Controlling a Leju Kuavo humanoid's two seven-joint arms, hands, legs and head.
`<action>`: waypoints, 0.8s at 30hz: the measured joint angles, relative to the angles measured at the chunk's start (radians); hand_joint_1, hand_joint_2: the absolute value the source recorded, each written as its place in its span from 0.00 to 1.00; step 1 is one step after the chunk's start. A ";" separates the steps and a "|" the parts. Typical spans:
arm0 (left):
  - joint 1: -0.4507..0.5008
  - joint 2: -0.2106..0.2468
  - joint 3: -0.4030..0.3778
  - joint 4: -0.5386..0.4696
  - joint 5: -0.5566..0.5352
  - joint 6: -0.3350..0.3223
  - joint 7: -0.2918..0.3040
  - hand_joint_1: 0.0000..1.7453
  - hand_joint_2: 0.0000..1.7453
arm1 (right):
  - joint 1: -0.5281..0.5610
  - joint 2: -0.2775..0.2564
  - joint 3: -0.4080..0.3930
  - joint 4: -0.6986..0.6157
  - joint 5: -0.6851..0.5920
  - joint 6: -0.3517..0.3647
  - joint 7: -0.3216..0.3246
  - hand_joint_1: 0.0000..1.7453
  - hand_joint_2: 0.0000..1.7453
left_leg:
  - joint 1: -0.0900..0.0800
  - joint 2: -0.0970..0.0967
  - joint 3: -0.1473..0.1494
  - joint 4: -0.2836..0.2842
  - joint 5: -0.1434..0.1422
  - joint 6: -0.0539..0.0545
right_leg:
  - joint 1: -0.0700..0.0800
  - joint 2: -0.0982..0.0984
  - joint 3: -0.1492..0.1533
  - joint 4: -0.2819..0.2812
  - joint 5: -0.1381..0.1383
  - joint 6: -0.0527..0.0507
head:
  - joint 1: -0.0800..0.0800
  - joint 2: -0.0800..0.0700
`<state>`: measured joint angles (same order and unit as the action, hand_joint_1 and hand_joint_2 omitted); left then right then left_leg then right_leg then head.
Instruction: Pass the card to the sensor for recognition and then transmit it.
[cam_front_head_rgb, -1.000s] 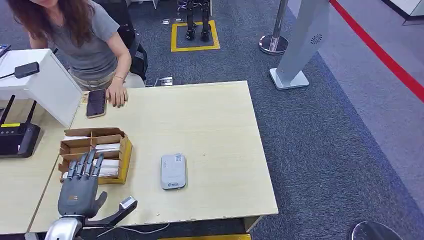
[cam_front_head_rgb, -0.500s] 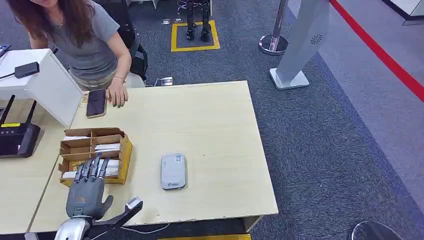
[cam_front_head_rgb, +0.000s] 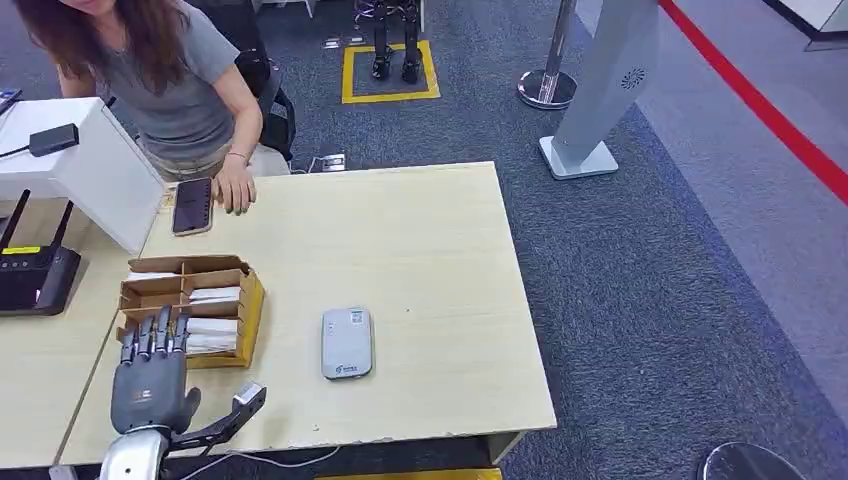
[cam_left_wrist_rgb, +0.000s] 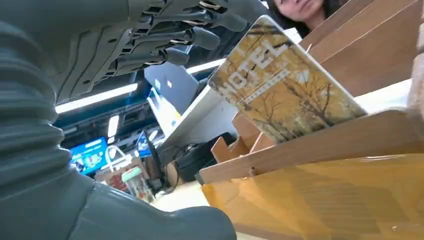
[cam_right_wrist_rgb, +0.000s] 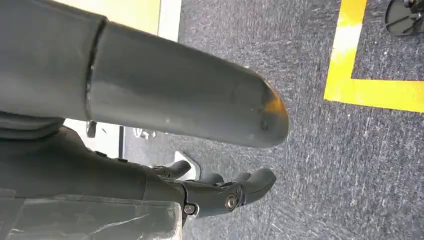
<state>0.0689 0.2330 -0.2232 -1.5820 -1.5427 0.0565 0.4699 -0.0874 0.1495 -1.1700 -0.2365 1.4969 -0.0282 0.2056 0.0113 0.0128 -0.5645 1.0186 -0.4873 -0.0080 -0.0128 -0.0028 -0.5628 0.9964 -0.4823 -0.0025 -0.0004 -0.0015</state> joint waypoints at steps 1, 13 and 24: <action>-0.002 0.005 -0.003 0.000 0.000 -0.002 0.006 0.00 1.00 | 0.000 0.000 0.000 0.000 0.000 0.000 0.000 0.00 0.00 | 0.000 0.000 0.000 0.000 0.000 0.000 | 0.000 0.000 0.000 0.000 0.000 0.000 | 0.000 0.000; -0.032 0.058 -0.073 0.000 0.000 0.024 0.033 0.00 1.00 | 0.000 0.000 0.009 0.000 0.005 0.001 0.000 0.00 0.00 | 0.000 0.000 0.000 0.000 0.000 0.000 | 0.000 0.000 0.000 0.000 0.000 0.000 | 0.000 0.000; -0.058 0.090 -0.119 0.000 0.000 0.041 0.065 0.00 1.00 | 0.000 0.000 0.011 0.000 0.004 0.001 0.000 0.00 0.00 | 0.000 0.000 0.000 0.000 0.000 0.000 | 0.000 0.000 0.000 0.000 0.000 0.000 | 0.000 0.000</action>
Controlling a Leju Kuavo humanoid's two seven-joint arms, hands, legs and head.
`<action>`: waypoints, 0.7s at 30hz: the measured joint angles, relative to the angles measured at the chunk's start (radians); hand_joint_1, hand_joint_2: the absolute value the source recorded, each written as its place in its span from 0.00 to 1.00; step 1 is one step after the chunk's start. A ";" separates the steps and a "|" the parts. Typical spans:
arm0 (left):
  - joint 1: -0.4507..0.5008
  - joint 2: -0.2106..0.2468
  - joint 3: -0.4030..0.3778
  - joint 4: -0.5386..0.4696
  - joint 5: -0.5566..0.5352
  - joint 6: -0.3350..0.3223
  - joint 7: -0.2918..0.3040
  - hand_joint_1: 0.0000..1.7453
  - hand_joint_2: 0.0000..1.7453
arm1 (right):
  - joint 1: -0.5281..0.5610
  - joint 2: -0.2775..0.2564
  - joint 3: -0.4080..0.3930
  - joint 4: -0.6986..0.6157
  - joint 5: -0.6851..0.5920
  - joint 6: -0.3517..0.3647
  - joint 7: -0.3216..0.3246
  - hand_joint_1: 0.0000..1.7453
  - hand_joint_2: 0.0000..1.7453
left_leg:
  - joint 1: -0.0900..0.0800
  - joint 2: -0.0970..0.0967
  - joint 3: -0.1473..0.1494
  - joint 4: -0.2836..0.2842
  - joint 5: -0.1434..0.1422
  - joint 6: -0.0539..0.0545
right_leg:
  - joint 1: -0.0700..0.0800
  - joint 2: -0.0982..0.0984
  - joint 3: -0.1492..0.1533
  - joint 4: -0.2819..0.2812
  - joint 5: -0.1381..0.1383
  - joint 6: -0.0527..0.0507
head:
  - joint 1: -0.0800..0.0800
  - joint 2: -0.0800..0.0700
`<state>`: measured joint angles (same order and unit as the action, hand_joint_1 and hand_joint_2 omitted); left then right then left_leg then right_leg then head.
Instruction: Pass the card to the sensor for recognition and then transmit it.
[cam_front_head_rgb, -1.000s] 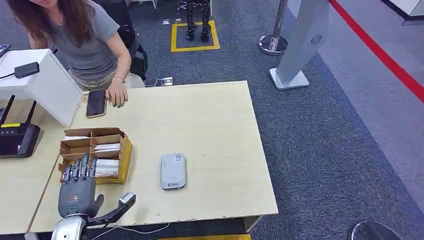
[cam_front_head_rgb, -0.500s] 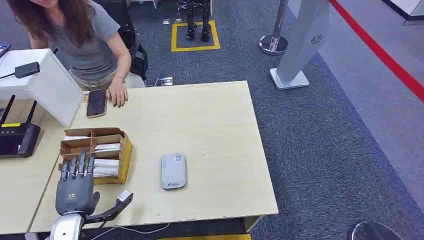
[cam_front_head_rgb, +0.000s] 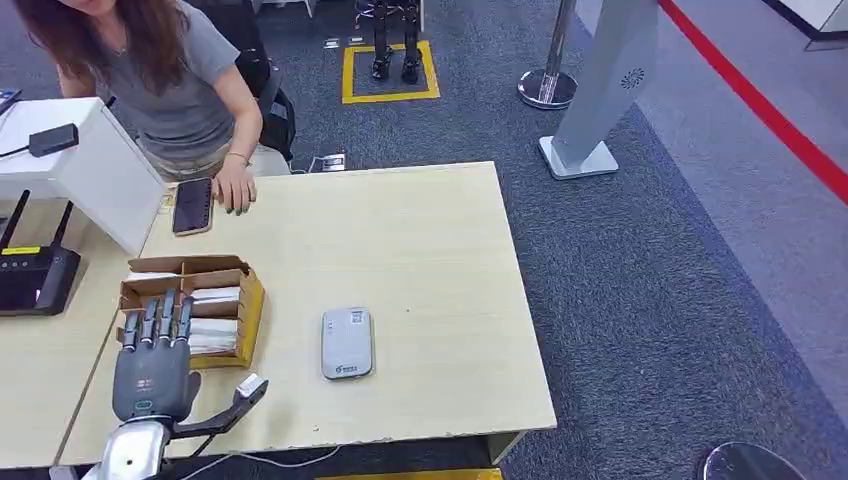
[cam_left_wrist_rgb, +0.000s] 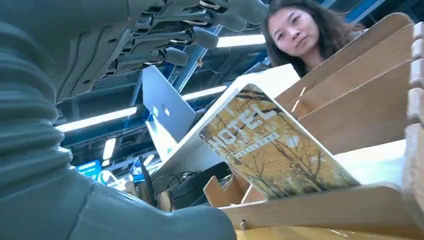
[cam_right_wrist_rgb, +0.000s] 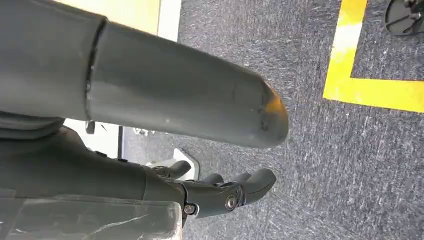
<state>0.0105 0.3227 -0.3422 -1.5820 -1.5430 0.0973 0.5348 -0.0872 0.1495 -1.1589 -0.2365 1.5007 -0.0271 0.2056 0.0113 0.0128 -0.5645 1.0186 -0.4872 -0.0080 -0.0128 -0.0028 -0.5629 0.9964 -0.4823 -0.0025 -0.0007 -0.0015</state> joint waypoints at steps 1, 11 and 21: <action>0.000 0.002 -0.002 0.000 0.000 0.000 0.000 0.00 1.00 | 0.000 0.000 0.000 0.000 0.000 0.000 0.000 0.00 0.00 | 0.000 0.000 0.000 0.000 0.000 0.000 | 0.000 0.000 0.000 0.000 0.000 0.000 | 0.001 0.000; -0.003 0.013 -0.020 0.000 0.000 -0.028 0.032 1.00 1.00 | 0.000 0.000 0.000 0.000 -0.001 -0.002 0.000 0.00 0.00 | 0.000 0.000 0.000 0.000 0.000 0.000 | 0.000 0.000 0.000 0.000 0.000 0.000 | 0.000 0.000; -0.002 0.002 -0.023 0.000 0.000 -0.033 -0.006 1.00 1.00 | 0.000 0.000 0.000 0.000 -0.002 -0.003 0.006 0.00 0.00 | 0.000 0.000 0.000 0.000 0.000 0.000 | 0.000 0.000 0.000 0.000 0.000 0.000 | 0.000 0.000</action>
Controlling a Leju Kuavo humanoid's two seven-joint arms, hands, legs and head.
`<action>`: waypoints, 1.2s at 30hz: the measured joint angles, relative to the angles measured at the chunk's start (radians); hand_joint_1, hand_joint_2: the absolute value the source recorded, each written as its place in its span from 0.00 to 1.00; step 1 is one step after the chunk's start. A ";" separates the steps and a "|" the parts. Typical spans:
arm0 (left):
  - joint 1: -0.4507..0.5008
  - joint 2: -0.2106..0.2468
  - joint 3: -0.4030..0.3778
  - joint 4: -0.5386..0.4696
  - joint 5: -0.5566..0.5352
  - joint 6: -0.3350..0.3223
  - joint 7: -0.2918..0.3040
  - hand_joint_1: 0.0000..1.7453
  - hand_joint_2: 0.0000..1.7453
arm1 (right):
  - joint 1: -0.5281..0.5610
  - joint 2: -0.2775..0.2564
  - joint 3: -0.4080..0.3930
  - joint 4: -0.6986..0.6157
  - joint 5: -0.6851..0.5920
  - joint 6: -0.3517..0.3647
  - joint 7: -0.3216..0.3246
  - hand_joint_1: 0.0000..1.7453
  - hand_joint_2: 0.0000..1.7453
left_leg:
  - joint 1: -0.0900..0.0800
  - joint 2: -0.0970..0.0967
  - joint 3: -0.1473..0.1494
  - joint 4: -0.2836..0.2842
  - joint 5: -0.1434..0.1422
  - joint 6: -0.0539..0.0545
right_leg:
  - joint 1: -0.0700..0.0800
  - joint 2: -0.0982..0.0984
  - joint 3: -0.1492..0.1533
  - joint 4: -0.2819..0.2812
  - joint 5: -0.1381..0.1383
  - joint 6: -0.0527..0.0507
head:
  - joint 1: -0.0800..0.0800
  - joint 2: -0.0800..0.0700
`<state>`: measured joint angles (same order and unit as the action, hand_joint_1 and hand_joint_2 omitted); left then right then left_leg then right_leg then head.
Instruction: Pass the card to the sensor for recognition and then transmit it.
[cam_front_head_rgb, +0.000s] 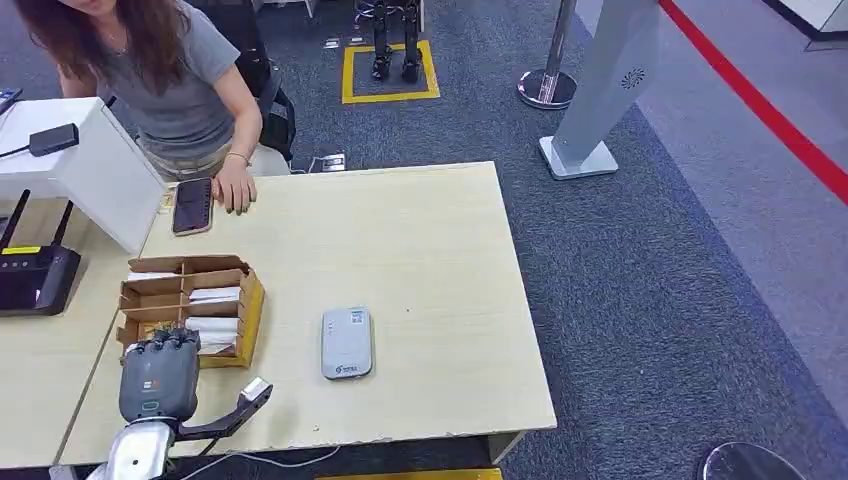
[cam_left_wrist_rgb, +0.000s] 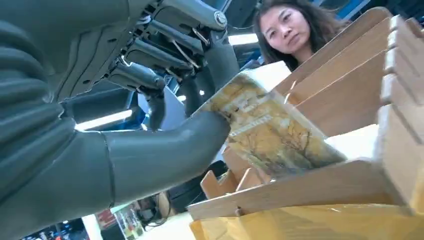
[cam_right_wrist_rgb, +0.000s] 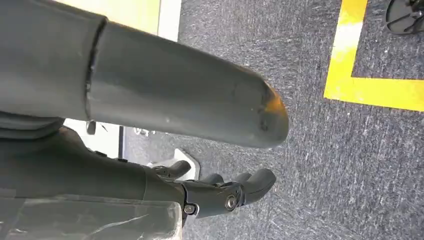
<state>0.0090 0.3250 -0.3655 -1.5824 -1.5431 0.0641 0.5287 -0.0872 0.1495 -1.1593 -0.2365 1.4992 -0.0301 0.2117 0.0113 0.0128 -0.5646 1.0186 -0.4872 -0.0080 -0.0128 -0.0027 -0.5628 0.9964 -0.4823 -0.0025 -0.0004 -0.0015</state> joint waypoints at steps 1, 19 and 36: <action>0.000 -0.002 0.000 0.000 0.000 0.000 -0.002 1.00 1.00 | 0.000 0.000 0.000 0.000 0.000 0.000 0.000 0.00 0.00 | 0.000 0.000 0.000 0.000 0.000 0.000 | 0.000 0.000 0.000 0.000 0.000 0.000 | 0.000 0.000; 0.006 -0.048 -0.004 -0.007 0.000 0.016 -0.068 1.00 1.00 | 0.001 -0.001 0.000 -0.003 0.000 -0.003 0.010 0.00 0.00 | 0.000 0.000 0.000 0.000 0.000 0.000 | 0.000 0.000 0.000 0.000 0.000 0.000 | 0.000 0.000; -0.311 0.128 -0.208 -0.367 0.000 -0.138 0.162 1.00 1.00 | 0.000 0.000 -0.022 -0.005 -0.035 -0.024 -0.006 0.00 0.00 | 0.000 -0.003 0.000 0.001 0.002 0.000 | 0.000 -0.003 0.000 0.001 0.001 -0.001 | 0.001 0.000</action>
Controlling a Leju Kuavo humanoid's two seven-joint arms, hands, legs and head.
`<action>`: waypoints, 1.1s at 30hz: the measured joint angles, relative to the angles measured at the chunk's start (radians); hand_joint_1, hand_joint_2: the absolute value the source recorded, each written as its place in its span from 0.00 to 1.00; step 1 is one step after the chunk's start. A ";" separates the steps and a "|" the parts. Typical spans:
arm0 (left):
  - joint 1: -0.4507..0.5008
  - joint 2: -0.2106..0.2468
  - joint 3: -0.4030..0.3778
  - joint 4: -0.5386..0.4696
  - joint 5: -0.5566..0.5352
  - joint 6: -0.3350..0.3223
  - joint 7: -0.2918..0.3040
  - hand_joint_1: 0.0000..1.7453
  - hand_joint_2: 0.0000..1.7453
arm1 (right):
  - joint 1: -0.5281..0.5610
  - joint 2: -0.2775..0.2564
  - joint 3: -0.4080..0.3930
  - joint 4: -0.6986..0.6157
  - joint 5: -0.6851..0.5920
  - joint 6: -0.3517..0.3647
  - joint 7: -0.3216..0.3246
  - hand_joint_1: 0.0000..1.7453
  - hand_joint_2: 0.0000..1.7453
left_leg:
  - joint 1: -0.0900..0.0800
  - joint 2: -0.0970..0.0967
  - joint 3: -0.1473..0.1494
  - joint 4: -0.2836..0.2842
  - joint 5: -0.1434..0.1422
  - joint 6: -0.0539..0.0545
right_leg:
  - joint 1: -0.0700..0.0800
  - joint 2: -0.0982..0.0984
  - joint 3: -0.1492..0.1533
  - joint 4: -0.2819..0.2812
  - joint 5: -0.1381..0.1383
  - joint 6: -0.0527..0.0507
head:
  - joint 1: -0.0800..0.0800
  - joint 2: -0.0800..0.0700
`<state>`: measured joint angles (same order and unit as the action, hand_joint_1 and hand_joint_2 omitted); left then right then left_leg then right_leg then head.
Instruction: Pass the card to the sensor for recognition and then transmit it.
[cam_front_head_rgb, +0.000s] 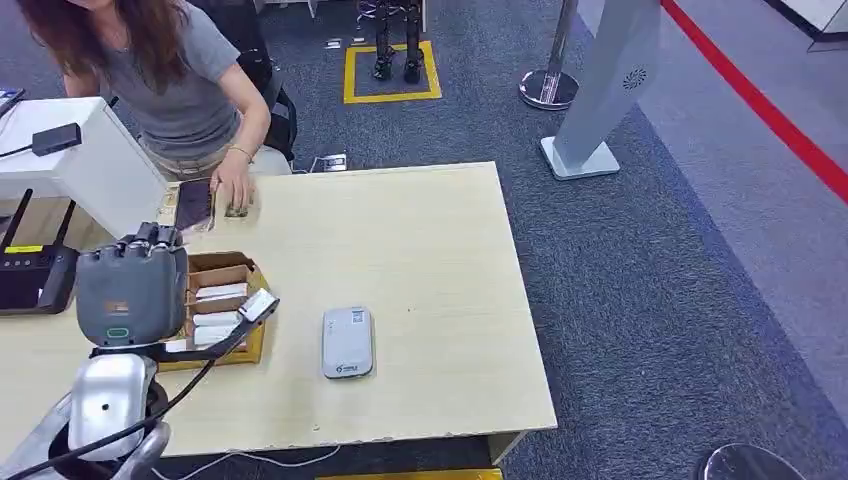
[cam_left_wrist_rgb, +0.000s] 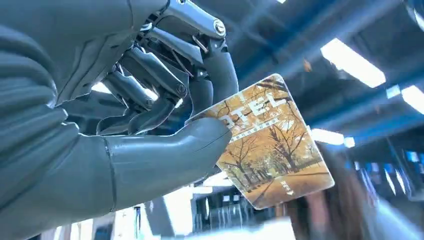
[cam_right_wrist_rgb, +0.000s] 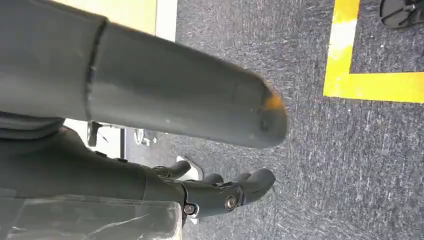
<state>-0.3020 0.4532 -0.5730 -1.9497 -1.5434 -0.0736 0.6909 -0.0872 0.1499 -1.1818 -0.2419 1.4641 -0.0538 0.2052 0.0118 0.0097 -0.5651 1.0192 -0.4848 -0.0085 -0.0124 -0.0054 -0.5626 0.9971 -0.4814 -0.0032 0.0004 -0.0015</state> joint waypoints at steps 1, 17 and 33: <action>-0.007 0.007 0.000 -0.013 0.000 0.000 0.000 1.00 1.00 | 0.000 0.000 -0.001 0.000 0.000 0.000 0.000 0.00 0.00 | 0.000 0.001 0.000 0.000 0.000 0.000 | 0.000 0.001 0.000 0.000 0.000 0.000 | 0.000 0.000; -0.035 0.042 -0.002 -0.071 0.000 -0.003 0.000 1.00 1.00 | 0.000 0.002 -0.011 0.000 0.000 0.000 0.000 0.00 0.00 | 0.000 0.000 0.000 0.000 0.000 0.000 | 0.000 0.000 0.000 0.000 0.000 0.000 | 0.000 0.000; -0.177 0.015 -0.008 0.206 0.000 0.094 -0.134 1.00 1.00 | -0.011 0.003 0.054 0.000 0.085 0.048 -0.028 0.00 0.00 | 0.000 0.000 0.001 0.000 0.001 -0.001 | 0.000 0.001 -0.001 0.000 0.002 0.000 | 0.000 0.000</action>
<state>-0.4786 0.4681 -0.5813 -1.7433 -1.5435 0.0203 0.5568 -0.0978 0.1533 -1.1277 -0.2419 1.5492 -0.0057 0.1770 0.0116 0.0102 -0.5642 1.0192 -0.4834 -0.0092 -0.0127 -0.0046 -0.5631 0.9970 -0.4798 -0.0034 0.0008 -0.0015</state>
